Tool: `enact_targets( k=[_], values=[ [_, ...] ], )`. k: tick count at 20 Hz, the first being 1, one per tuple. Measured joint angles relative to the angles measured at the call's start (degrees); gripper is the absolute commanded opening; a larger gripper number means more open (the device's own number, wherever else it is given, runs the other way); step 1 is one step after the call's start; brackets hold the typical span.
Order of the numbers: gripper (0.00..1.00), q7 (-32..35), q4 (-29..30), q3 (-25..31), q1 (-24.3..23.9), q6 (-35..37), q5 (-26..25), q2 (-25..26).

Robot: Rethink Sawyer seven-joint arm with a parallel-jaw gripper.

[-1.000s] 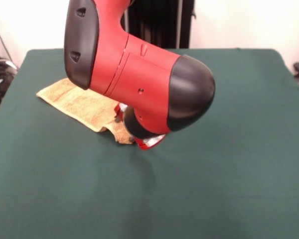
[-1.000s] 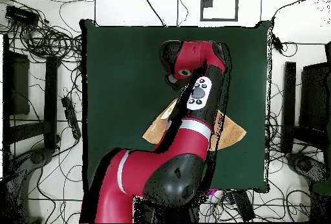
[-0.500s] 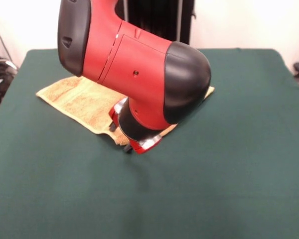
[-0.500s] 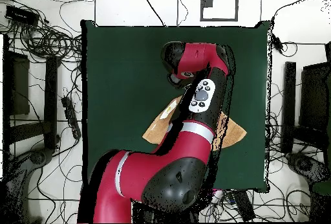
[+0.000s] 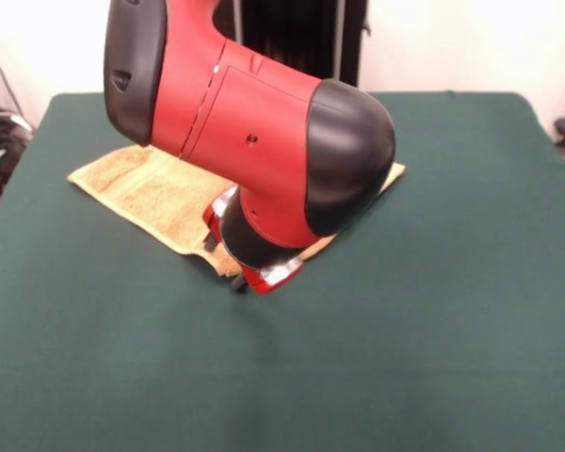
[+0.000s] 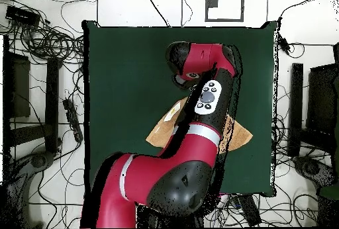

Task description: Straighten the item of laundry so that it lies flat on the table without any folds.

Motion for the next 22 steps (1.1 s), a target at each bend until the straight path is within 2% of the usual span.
enact_targets(
  k=[5,6,16,22],
  values=[
    [1.00,0.0,-4.0,0.0,-1.2,4.6,0.0,1.8],
    [0.00,0.0,-4.7,0.0,-1.4,5.5,0.0,2.1],
    [0.00,0.0,-8.1,-0.2,-1.8,8.3,-0.2,4.6],
    [0.00,0.0,-5.7,1.9,-1.8,5.3,-0.2,2.8]
  ],
)
